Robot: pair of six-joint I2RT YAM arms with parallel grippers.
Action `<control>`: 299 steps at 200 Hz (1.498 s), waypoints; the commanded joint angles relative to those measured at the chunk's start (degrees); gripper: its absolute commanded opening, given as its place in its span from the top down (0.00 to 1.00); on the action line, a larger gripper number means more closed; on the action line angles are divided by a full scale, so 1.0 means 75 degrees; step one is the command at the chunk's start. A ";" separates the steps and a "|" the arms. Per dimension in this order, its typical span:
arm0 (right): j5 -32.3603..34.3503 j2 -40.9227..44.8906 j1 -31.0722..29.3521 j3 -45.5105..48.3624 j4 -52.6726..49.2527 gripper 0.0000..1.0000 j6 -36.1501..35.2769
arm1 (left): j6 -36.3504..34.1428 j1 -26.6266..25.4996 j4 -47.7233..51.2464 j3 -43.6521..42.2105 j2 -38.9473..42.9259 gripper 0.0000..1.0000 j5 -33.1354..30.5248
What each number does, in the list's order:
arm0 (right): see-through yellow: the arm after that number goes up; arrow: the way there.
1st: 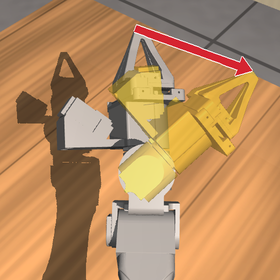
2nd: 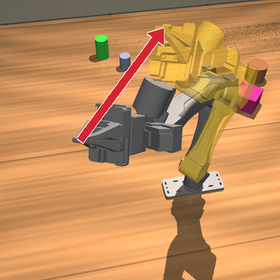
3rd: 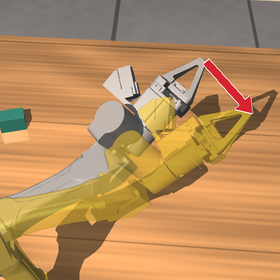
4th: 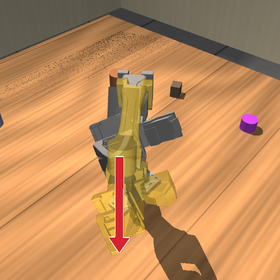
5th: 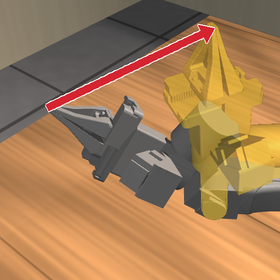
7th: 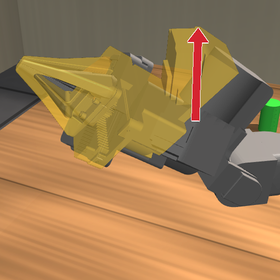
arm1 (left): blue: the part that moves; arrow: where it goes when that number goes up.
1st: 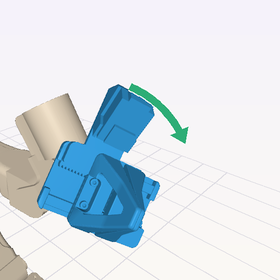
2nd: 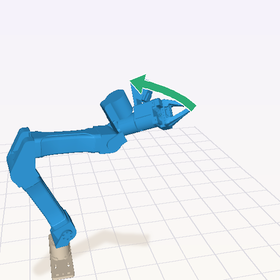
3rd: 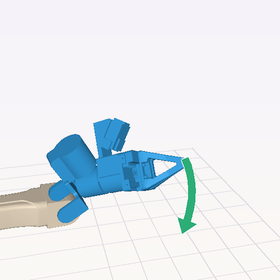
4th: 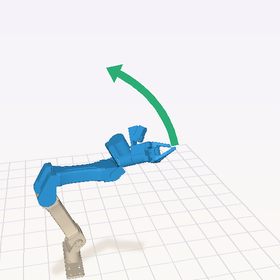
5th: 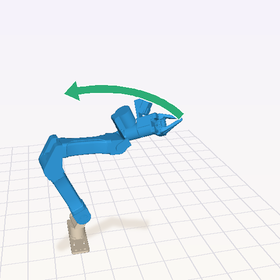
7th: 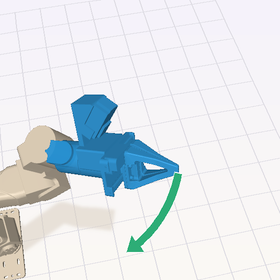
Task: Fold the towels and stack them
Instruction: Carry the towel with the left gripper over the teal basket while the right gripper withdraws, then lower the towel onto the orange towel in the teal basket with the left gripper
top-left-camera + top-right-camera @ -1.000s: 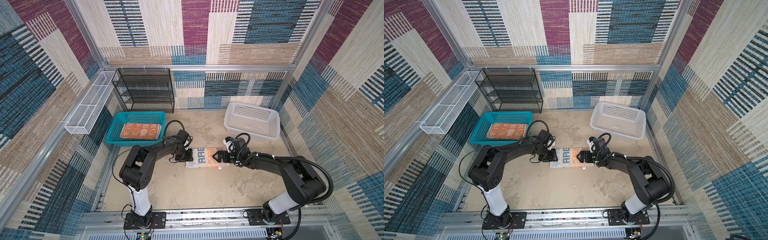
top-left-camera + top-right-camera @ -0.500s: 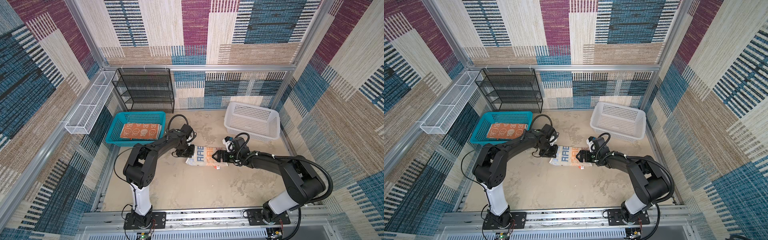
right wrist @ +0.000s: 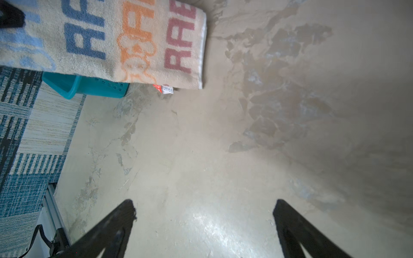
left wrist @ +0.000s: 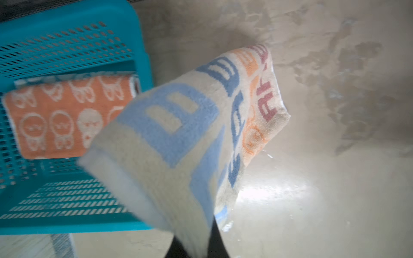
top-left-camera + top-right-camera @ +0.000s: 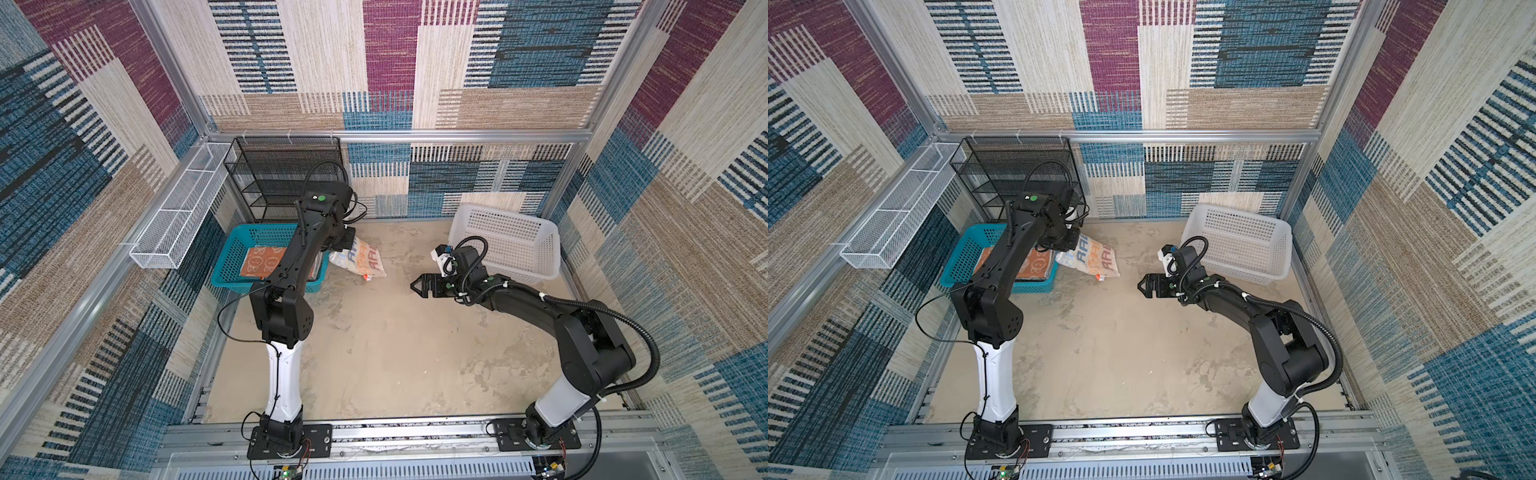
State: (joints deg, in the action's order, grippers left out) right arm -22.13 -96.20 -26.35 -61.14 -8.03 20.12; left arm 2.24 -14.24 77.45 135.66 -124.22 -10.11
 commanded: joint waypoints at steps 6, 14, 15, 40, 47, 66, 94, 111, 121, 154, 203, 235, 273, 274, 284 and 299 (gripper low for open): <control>-0.0154 -0.0298 -0.0123 -0.0554 -0.0285 0.01 -0.0198 | -0.1243 0.0421 0.0798 0.0356 -0.0124 1.00 -0.0559; -0.0216 -0.0412 -0.0151 -0.0719 -0.0334 0.01 -0.0220 | -0.1399 0.0580 0.0774 0.0401 -0.0152 1.00 -0.0627; -0.0221 -0.0425 -0.0165 -0.0742 -0.0340 0.01 -0.0221 | -0.1417 0.0595 0.0772 0.0397 -0.0156 1.00 -0.0641; -0.0273 -0.0831 -0.0392 -0.1365 -0.0593 0.01 -0.0399 | -0.1845 0.1119 0.0463 0.0491 -0.0273 1.00 -0.0997; -0.0232 -0.0940 -0.0461 -0.1549 -0.0658 0.01 -0.0438 | -0.1972 0.1244 0.0273 0.0468 -0.0274 1.00 -0.1069; -0.0231 -0.1155 -0.0648 -0.1957 -0.0735 0.01 -0.0490 | -0.2412 0.1483 -0.0361 0.0264 -0.0256 1.00 -0.1370; -0.0338 -0.1392 -0.0799 -0.2439 -0.0888 0.01 -0.0499 | -0.2999 0.1740 -0.1266 -0.0098 -0.0245 1.00 -0.1577; -0.0319 -0.1541 -0.0834 -0.2659 -0.1022 0.01 -0.0548 | -0.3085 0.1926 -0.1507 -0.0135 -0.0313 1.00 -0.1380; -0.0311 -0.1601 -0.0835 -0.2738 -0.1075 0.01 -0.0567 | -0.3122 0.2041 -0.1559 -0.0123 -0.0422 1.00 -0.1374; -0.0293 -0.1796 -0.0834 -0.2916 -0.1162 0.01 -0.0597 | -0.3132 0.2437 -0.1682 -0.0093 -0.0708 1.00 -0.1347; -0.0319 -0.2047 -0.0846 -0.3139 -0.1188 0.01 -0.0620 | -0.3214 0.2803 -0.1914 -0.0254 -0.0839 1.00 -0.1371; -0.0374 -0.2220 -0.0846 -0.3364 -0.1289 0.01 -0.0626 | -0.3219 0.2989 -0.1983 -0.0231 -0.0976 1.00 -0.1353; -0.0377 -0.2332 -0.0865 -0.3393 -0.1363 0.01 -0.0657 | -0.3228 0.3198 -0.2149 -0.0263 -0.1175 1.00 -0.1266; -0.0371 -0.2335 -0.0867 -0.3386 -0.1365 0.01 -0.0656 | -0.3228 0.3199 -0.2154 -0.0263 -0.1177 1.00 -0.1266; -0.0372 -0.2337 -0.0860 -0.3379 -0.1356 0.01 -0.0662 | -0.3252 0.3220 -0.2194 -0.0263 -0.1232 1.00 -0.1266; -0.0412 -0.2324 -0.0870 -0.3325 -0.1341 0.01 -0.0655 | -0.3263 0.3258 -0.2247 -0.0211 -0.1333 1.00 -0.1251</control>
State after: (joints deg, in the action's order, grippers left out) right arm -24.08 -113.67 -32.77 -86.13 -17.93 15.57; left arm -21.17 9.96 62.15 133.75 -133.32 -19.49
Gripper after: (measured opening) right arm 0.992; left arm 0.074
